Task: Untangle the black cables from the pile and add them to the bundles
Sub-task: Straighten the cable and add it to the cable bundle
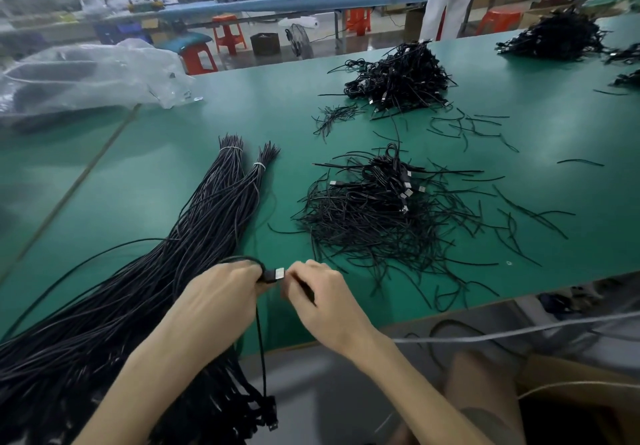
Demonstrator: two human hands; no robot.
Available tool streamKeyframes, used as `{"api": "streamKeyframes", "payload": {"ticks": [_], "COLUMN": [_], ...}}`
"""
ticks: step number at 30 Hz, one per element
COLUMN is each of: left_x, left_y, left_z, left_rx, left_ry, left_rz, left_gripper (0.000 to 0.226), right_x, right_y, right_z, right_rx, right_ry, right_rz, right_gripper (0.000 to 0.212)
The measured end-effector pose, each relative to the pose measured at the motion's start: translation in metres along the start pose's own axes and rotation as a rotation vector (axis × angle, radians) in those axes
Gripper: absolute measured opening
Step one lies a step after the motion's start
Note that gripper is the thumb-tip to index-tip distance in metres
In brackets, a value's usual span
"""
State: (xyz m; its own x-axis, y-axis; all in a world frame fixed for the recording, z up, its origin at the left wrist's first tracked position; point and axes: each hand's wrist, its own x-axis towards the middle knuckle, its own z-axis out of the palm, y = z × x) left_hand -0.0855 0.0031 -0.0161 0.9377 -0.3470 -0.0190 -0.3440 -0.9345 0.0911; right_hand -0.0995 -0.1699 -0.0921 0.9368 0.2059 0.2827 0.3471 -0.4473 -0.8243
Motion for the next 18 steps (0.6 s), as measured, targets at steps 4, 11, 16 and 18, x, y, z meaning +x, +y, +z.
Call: {"api": "streamKeyframes", "payload": {"ticks": [4, 11, 16, 18], "left_x": [0.005, 0.011, 0.014, 0.014], "left_y": [0.000, 0.028, 0.038, 0.037], "left_z": [0.005, 0.023, 0.021, 0.022], "left_rx": [-0.198, -1.387, -1.782, -1.782], "left_ry": [0.230, 0.254, 0.236, 0.203], "left_rz": [0.052, 0.026, -0.044, 0.003], "left_gripper": [0.014, 0.038, 0.039, 0.039], "right_x": [0.004, 0.008, 0.009, 0.009], "right_y": [0.003, 0.002, 0.002, 0.003], "right_z": [-0.002, -0.004, -0.008, -0.007], "right_rx": [0.140, 0.257, 0.318, 0.332], "right_ry": [0.063, 0.045, 0.134, 0.122], "right_rz": [0.008, 0.036, 0.127, 0.151], "right_gripper": [0.031, 0.028, 0.026, 0.023]}}
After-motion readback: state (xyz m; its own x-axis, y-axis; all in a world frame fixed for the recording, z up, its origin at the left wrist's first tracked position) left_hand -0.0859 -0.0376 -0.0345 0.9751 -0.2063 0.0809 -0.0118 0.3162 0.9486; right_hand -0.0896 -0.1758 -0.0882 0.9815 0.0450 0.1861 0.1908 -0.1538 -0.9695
